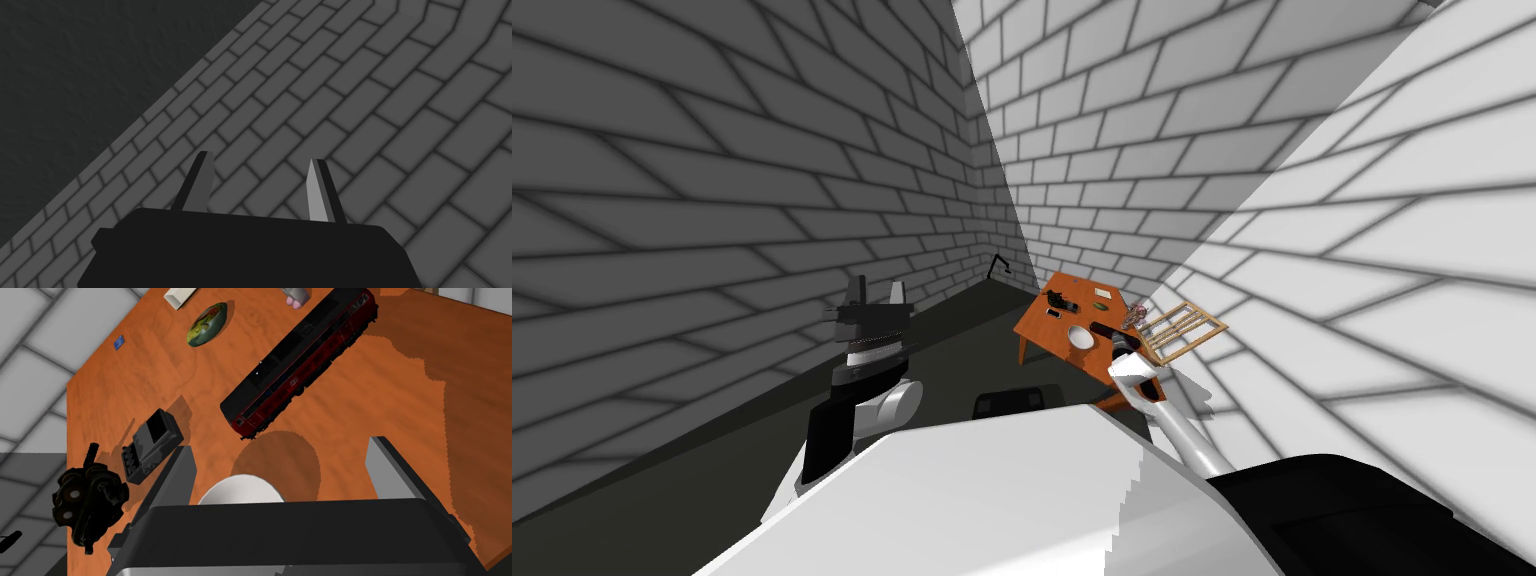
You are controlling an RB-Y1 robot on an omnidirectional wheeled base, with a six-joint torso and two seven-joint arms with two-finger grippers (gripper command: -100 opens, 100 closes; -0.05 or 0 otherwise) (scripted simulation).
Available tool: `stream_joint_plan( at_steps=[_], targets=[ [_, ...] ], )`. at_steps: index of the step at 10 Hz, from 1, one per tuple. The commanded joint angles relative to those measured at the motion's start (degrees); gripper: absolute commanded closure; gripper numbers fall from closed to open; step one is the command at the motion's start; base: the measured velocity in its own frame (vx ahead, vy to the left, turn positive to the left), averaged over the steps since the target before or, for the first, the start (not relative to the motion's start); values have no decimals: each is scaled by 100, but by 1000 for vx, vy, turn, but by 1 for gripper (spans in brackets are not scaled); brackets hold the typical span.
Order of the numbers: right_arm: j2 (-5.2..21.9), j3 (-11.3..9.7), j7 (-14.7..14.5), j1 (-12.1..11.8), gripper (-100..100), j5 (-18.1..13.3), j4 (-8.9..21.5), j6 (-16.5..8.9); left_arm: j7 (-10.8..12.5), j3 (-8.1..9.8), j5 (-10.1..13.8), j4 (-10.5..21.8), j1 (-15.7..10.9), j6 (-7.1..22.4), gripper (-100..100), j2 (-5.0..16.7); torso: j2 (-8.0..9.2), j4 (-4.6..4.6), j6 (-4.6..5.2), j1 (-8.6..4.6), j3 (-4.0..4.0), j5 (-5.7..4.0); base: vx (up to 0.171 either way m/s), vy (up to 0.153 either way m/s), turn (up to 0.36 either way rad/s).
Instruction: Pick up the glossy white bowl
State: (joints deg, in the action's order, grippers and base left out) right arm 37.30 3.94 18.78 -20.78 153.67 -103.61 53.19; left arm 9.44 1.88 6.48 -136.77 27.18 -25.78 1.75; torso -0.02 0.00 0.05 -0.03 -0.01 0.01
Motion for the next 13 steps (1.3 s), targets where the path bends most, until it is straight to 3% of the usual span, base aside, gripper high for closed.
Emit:
stream_joint_plan(
  at_steps=[1, 2, 9, 13],
  targets=[
    [-3, -1, 13, -7, -100, 221, 10, -9, 0, 0, 0, 0, 0, 0, 0, 0, 0, 0, 0, 0, 0, 0, 2, 1, -11],
    [105, -26, 87, 68, -100, 422, 186, 25, 0, 0, 0, 0, 0, 0, 0, 0, 3, 1, 0, 0, 2, 0, 12, 4, 113],
    [206, -54, 159, 143, -100, 1471, 361, 55, 0, 0, 0, 0, 0, 0, 0, 0, 0, 0, 1, -2, 0, 0, 11, -3, 35],
    [385, -123, 294, 289, -100, 2220, 706, 106, 0, 0, 0, 0, 0, 0, 0, 0, 0, 0, 1, -2, 0, -1, 15, -6, 72]
  ],
)
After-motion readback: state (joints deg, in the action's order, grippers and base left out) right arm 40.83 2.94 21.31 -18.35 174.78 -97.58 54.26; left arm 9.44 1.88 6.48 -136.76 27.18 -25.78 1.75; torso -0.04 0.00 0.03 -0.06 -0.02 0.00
